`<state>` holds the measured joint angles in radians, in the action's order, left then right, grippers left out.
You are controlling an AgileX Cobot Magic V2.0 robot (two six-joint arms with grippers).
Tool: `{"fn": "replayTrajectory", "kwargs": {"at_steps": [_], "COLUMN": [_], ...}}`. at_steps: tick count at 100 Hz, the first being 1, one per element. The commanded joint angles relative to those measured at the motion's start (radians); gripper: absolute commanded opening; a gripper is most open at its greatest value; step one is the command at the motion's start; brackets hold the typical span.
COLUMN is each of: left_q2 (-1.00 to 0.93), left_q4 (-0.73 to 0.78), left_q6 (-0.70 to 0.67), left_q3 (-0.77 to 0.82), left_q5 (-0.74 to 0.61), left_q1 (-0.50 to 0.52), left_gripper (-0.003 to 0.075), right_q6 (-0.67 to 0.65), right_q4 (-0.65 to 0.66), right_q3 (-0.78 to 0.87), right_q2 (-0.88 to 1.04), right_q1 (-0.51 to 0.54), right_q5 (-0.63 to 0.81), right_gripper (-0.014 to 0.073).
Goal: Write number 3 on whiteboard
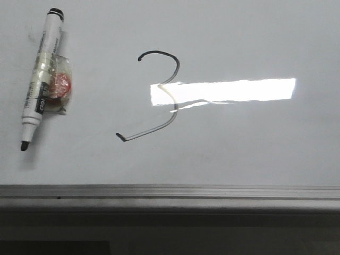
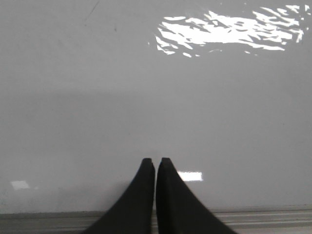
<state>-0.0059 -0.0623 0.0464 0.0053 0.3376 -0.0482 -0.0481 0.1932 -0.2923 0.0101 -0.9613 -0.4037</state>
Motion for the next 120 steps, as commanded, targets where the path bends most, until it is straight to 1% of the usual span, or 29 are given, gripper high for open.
{"fn": "replayTrajectory", "kwargs": {"at_steps": [1, 13, 21, 34, 44, 56, 60, 70, 86, 96, 103, 110, 120], "left_q2": [-0.026, -0.026, -0.026, -0.026, -0.026, -0.026, -0.026, -0.026, -0.026, -0.026, -0.026, -0.026, -0.026], "left_q4": [-0.001, -0.001, -0.001, -0.001, -0.001, -0.001, -0.001, -0.001, -0.001, -0.001, -0.001, -0.001, -0.001], "left_q6": [-0.009, -0.009, -0.009, -0.009, -0.009, -0.009, -0.009, -0.009, -0.009, -0.009, -0.009, -0.009, -0.009], "left_q3": [0.033, 0.033, 0.033, 0.033, 0.033, 0.033, 0.033, 0.033, 0.033, 0.033, 0.033, 0.033, 0.033], "left_q5": [-0.047, -0.047, -0.047, -0.047, -0.047, -0.047, -0.047, -0.047, -0.047, -0.047, -0.047, -0.047, -0.047], "left_q1": [0.002, 0.002, 0.002, 0.002, 0.002, 0.002, 0.002, 0.002, 0.002, 0.002, 0.002, 0.002, 0.002], "left_gripper": [-0.0020, -0.0020, -0.0020, -0.0020, -0.0020, -0.0020, -0.0020, -0.0020, -0.0020, -0.0020, -0.0020, -0.0020, -0.0020], "right_q6": [0.007, 0.007, 0.005, 0.005, 0.005, 0.005, 0.005, 0.005, 0.005, 0.005, 0.005, 0.005, 0.005], "right_q4": [0.008, 0.008, 0.006, 0.004, -0.073, -0.182, -0.200, -0.200, -0.200, -0.200, -0.200, -0.193, -0.193], "right_q3": [-0.025, -0.024, 0.005, 0.086, 0.154, 0.230, 0.248, 0.288, 0.326, 0.326, 0.326, 0.326, 0.326], "right_q2": [0.006, 0.006, 0.006, 0.006, 0.006, 0.006, 0.006, 0.006, 0.006, 0.006, 0.006, 0.009, 0.015], "right_q1": [0.005, 0.005, 0.005, 0.022, 0.081, 0.201, 0.249, 0.375, 0.631, 0.822, 0.926, 0.987, 0.999], "right_q5": [0.075, 0.075, 0.119, 0.308, 0.404, 0.450, 0.457, 0.461, 0.452, 0.371, 0.294, 0.200, 0.081], "right_gripper": [-0.0054, -0.0054, -0.0054, -0.0054, -0.0054, -0.0054, -0.0054, -0.0054, -0.0054, -0.0054, -0.0054, -0.0054, -0.0054]}}
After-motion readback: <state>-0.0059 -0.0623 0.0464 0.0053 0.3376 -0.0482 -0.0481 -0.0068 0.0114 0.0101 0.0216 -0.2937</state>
